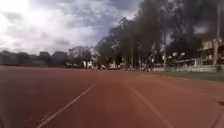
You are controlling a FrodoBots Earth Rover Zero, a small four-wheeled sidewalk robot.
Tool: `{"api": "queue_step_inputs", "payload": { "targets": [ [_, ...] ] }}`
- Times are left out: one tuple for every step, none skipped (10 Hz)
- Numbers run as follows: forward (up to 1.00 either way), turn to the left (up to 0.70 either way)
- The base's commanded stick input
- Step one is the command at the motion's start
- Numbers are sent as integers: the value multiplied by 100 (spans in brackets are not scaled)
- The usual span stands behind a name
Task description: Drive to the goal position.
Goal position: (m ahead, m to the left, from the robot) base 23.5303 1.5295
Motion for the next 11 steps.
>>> {"api": "queue_step_inputs", "payload": {
  "targets": [
    [70, 0],
    [70, 0],
    [70, 0],
    [70, 0],
    [70, 0],
    [70, 0],
    [70, 0],
    [70, 0],
    [70, 0],
    [70, 0],
    [70, 0]
  ]
}}
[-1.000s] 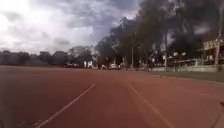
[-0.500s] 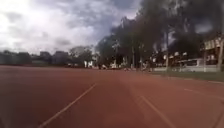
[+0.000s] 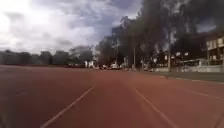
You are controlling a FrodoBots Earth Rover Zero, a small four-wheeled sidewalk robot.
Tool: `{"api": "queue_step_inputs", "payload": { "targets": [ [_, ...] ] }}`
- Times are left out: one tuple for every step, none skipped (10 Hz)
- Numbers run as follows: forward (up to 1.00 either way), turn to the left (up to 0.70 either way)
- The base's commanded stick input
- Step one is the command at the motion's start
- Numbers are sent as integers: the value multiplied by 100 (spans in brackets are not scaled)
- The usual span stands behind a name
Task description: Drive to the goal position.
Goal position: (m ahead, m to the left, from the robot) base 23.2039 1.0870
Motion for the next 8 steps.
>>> {"api": "queue_step_inputs", "payload": {
  "targets": [
    [70, 0],
    [70, 0],
    [70, 0],
    [70, 0],
    [70, 0],
    [70, 0],
    [70, 0],
    [70, 0]
  ]
}}
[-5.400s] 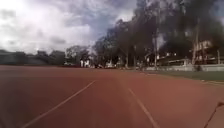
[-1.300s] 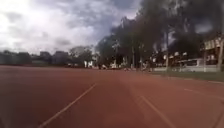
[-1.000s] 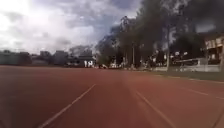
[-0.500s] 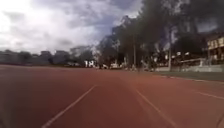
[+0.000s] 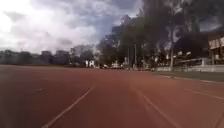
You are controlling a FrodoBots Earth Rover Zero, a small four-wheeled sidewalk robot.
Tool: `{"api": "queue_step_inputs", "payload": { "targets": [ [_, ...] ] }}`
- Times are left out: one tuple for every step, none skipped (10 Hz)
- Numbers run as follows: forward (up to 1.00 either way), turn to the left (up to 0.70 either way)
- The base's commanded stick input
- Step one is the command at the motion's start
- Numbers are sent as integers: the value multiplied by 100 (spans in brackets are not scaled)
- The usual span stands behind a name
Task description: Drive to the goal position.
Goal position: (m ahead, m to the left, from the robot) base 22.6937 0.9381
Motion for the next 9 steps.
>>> {"api": "queue_step_inputs", "payload": {
  "targets": [
    [70, 0],
    [70, 0],
    [70, 0],
    [70, 0],
    [70, 0],
    [70, 0],
    [70, 0],
    [70, 0],
    [70, 0]
  ]
}}
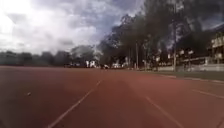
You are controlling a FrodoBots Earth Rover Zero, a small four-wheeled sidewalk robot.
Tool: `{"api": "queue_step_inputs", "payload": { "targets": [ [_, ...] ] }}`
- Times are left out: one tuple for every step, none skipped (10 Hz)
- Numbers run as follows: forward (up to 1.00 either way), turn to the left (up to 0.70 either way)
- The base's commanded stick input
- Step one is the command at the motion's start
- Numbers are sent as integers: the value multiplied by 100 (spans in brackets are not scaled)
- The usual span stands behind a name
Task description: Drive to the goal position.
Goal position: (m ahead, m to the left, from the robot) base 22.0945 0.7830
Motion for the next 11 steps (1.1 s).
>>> {"api": "queue_step_inputs", "payload": {
  "targets": [
    [70, 0],
    [70, 0],
    [70, 0],
    [70, 0],
    [70, 0],
    [70, 0],
    [70, 0],
    [70, 0],
    [70, 0],
    [70, 0],
    [70, 0]
  ]
}}
